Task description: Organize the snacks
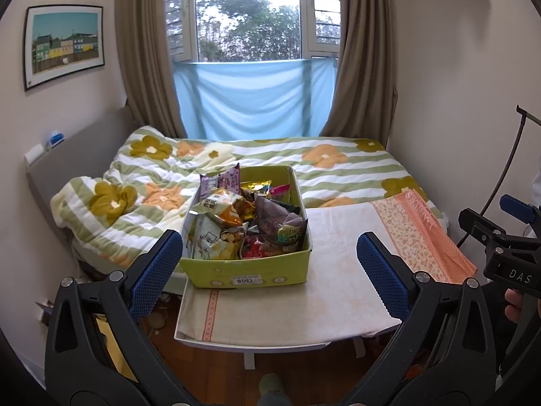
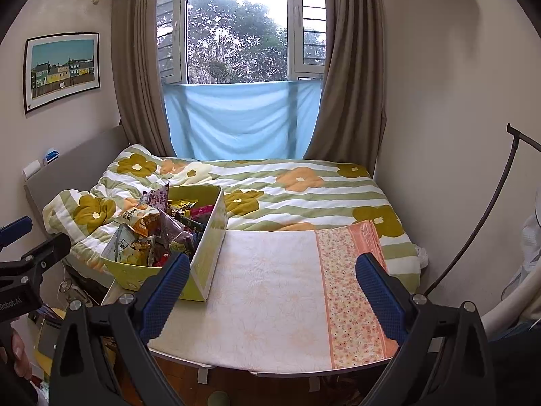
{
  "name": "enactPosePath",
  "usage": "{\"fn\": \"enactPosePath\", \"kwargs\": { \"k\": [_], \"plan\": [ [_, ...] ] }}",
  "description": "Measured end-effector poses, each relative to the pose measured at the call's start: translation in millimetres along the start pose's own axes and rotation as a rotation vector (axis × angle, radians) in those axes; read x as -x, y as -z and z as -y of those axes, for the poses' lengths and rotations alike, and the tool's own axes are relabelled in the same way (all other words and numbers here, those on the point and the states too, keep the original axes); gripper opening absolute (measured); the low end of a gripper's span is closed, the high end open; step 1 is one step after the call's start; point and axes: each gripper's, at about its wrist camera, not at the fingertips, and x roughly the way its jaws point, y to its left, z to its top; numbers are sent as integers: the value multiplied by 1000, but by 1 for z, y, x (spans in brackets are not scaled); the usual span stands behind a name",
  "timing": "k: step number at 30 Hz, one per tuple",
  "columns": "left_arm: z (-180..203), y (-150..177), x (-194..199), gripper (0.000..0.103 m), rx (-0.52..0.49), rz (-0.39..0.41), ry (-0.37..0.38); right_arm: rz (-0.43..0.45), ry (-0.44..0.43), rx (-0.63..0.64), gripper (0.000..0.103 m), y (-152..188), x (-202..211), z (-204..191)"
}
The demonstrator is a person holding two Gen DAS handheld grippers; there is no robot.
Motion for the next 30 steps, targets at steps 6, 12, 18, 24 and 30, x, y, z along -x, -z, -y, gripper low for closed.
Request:
{"fn": "enactPosePath", "kwargs": {
  "k": [6, 12, 18, 24, 30],
  "plan": [
    [1, 1, -1, 102, -1, -2, 1, -1, 7, -11, 98, 0, 1, 0],
    [-1, 1, -1, 102, -1, -4, 2, -3, 8, -12, 98, 1, 0, 0],
    [-1, 2, -2, 102, 2, -6, 6, -4, 16, -12, 98, 3, 1, 1],
    [1, 4, -4, 102, -5, -9, 13, -5, 25, -17, 98, 3, 2, 2],
    [2, 5, -5, 102, -6, -16, 23, -6, 27, -18, 98, 4, 2, 1]
  ]
}}
